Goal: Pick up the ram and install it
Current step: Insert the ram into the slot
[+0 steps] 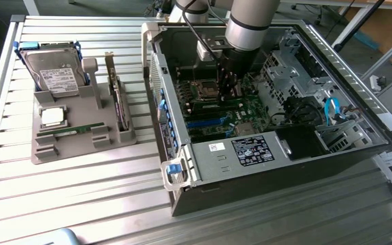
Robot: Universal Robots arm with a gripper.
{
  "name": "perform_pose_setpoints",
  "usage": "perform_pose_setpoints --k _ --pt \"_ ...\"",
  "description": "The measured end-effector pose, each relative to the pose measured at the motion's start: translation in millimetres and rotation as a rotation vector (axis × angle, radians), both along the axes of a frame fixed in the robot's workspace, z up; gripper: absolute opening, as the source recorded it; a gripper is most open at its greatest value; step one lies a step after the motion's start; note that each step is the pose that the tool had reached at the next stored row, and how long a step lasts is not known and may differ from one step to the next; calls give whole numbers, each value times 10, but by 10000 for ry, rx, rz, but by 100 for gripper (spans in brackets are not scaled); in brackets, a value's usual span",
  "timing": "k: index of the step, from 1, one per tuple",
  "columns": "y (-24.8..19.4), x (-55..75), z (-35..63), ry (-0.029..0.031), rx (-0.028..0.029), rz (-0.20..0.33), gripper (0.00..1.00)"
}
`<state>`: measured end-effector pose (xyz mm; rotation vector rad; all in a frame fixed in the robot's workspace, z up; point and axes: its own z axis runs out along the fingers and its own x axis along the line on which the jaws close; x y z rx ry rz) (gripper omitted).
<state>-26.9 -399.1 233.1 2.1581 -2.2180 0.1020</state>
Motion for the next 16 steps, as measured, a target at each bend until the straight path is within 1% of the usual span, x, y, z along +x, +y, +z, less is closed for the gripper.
perform_pose_setpoints --k 13,14,15,16 --pt "-5 0 -15 -1 -1 0 15" --pt "-5 0 -15 0 0 0 20" --pt "-5 0 -15 0 0 0 20" --pt "-5 0 -15 0 0 0 26"
